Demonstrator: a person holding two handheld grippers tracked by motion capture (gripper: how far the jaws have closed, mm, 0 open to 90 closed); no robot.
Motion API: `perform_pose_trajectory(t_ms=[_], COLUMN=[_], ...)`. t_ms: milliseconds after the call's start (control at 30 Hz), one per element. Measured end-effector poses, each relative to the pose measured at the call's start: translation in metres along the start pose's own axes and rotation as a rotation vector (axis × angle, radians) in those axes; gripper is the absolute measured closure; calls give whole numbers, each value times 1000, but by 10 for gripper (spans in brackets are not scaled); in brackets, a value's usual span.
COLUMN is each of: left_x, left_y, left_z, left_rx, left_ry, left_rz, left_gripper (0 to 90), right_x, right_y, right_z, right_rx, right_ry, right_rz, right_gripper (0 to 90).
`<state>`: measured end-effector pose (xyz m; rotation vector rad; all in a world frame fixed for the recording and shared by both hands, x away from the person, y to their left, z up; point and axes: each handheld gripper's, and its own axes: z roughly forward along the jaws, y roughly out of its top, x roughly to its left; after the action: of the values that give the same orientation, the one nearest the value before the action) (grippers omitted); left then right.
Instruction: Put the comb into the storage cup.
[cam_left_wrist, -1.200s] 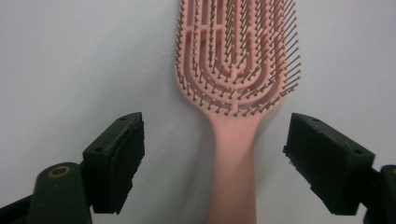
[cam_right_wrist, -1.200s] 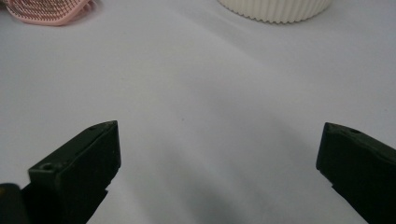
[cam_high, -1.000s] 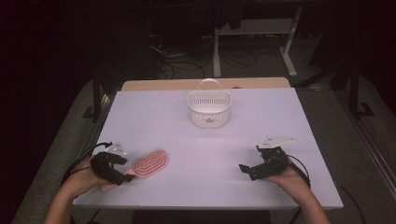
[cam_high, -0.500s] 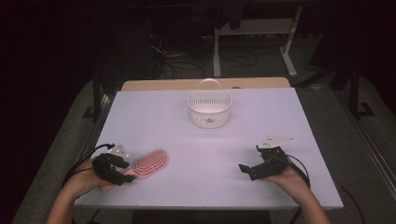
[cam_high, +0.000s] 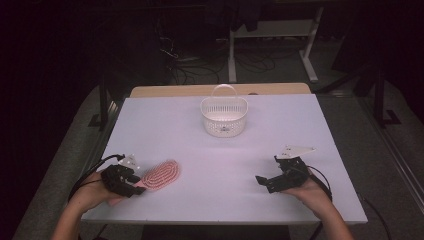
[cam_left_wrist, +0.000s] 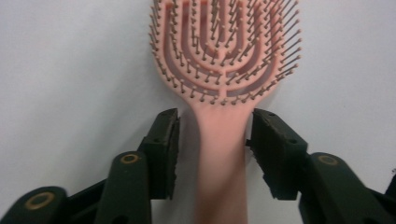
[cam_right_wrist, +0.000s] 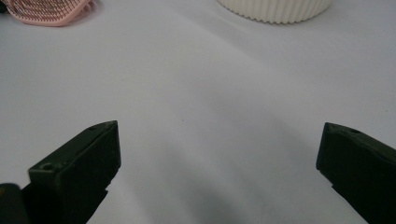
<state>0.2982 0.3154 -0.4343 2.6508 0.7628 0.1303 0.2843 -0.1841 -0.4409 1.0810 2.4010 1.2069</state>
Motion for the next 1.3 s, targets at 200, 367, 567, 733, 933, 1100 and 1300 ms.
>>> perform_pose_trajectory(t_ms=[200, 367, 567, 733, 933, 1100, 1300], left_x=[-1, -2, -3, -3, -3, -1, 1], left_y=[2, 3, 4, 5, 5, 4, 4], left_z=[1, 1, 2, 2, 2, 1, 1], left_rx=[11, 24, 30, 34, 34, 22, -3], left_ry=[20, 29, 25, 19, 17, 10, 12], left_rz=[6, 12, 17, 12, 9, -9, -31], left_gripper=[580, 598, 633, 682, 701, 705, 705], right_x=[0, 0, 1, 0, 0, 0, 0], right_y=[0, 0, 0, 0, 0, 0, 0], right_z=[0, 0, 1, 0, 1, 0, 1], right_rx=[-2, 2, 2, 2, 5, 3, 2], right_ry=[0, -1, 0, 0, 1, 1, 2], right_rz=[0, -1, -3, -6, -1, -1, 0], right_gripper=[0, 0, 0, 0, 0, 0, 0])
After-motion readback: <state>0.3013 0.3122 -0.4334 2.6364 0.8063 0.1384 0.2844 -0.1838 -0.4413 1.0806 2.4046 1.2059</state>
